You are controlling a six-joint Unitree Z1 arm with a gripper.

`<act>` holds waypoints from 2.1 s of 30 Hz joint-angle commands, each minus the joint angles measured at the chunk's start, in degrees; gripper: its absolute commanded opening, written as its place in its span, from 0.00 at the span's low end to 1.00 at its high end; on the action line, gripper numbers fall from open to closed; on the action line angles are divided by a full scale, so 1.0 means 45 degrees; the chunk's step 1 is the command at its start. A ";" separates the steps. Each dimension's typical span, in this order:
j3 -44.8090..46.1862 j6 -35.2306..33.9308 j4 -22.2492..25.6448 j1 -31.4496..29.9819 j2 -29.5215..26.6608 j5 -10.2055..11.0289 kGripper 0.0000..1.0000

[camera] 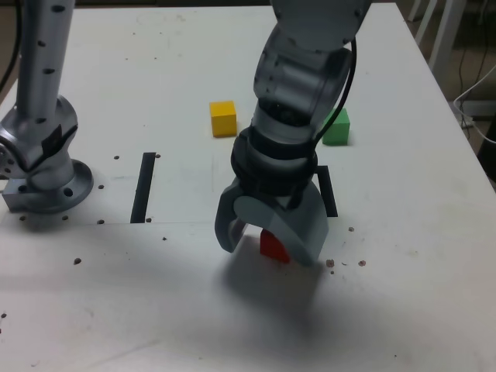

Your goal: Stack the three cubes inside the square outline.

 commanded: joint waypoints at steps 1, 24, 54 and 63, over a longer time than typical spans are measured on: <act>-0.0103 0.0022 -0.0006 -0.0024 0.0156 0.0030 0.77; -0.0266 0.0041 0.0205 -0.0024 0.0211 0.0541 0.29; -0.1069 -0.0944 0.1245 0.1662 -0.0528 0.0863 0.29; -0.1942 -0.0613 0.1547 0.2968 -0.0213 0.0703 0.29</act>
